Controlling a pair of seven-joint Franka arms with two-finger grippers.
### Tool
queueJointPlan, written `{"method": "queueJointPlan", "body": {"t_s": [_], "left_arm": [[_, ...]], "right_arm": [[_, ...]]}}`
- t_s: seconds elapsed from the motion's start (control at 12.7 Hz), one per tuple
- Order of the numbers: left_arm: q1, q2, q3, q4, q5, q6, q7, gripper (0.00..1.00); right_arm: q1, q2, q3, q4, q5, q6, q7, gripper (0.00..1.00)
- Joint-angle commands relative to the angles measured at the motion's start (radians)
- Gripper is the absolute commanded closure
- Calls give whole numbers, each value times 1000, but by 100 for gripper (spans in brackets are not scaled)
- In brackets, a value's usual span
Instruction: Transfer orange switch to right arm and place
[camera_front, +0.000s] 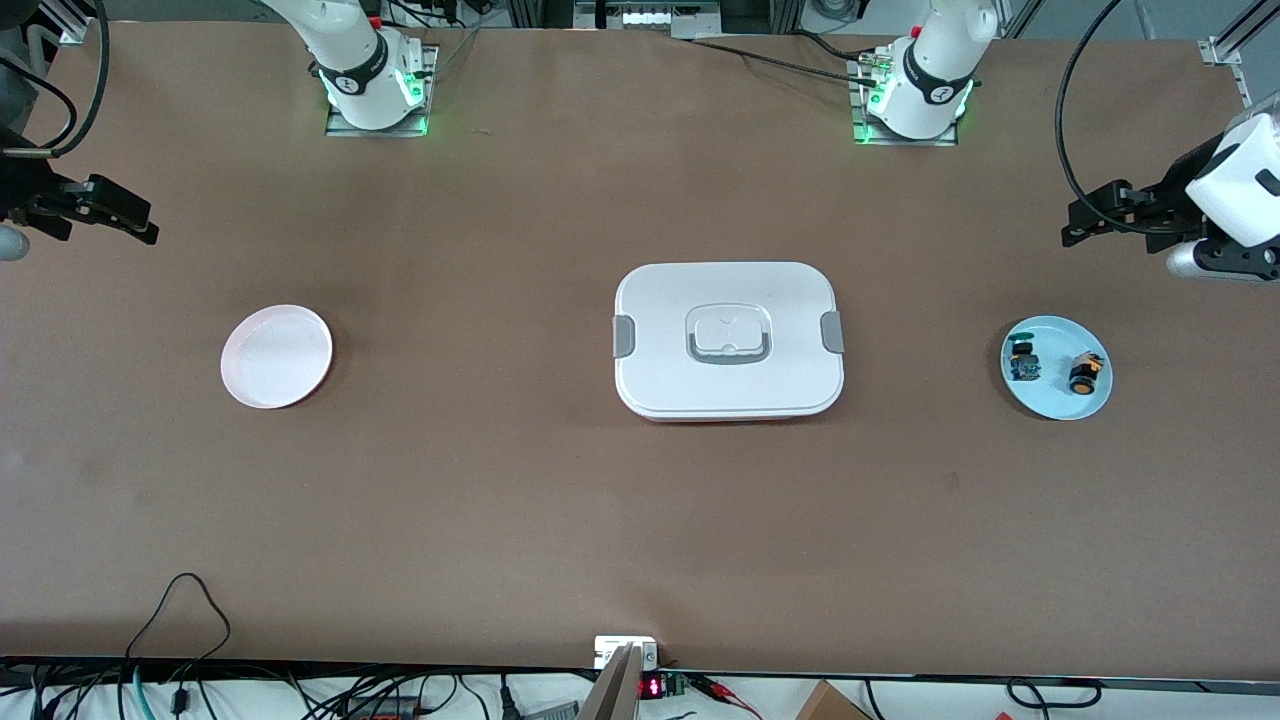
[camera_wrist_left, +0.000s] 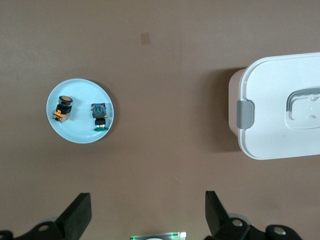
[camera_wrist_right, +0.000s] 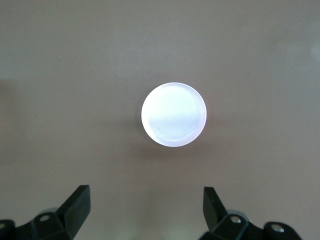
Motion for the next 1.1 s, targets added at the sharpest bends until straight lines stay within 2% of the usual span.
{"method": "queueJointPlan", "body": {"t_s": [0.0,0.16,0.32,0.63,1.03], "left_arm": [[-1,16,3,25,-2,-93,8,0],[1,21,0,-3,44,-111,110,0],[27,27,3,-56,58,-101,349,0],[84,55,4,-139,111,11,691,0],[174,166,4,-168,181,202,1228,0]], "right_arm": [[-2,6,0,23,1,-20,-12,0],[-2,6,0,23,1,-20,-12,0],[-2,6,0,23,1,-20,-12,0],[-2,6,0,23,1,-20,-12,0],[-2,6,0,23,1,-20,-10,0]]}}
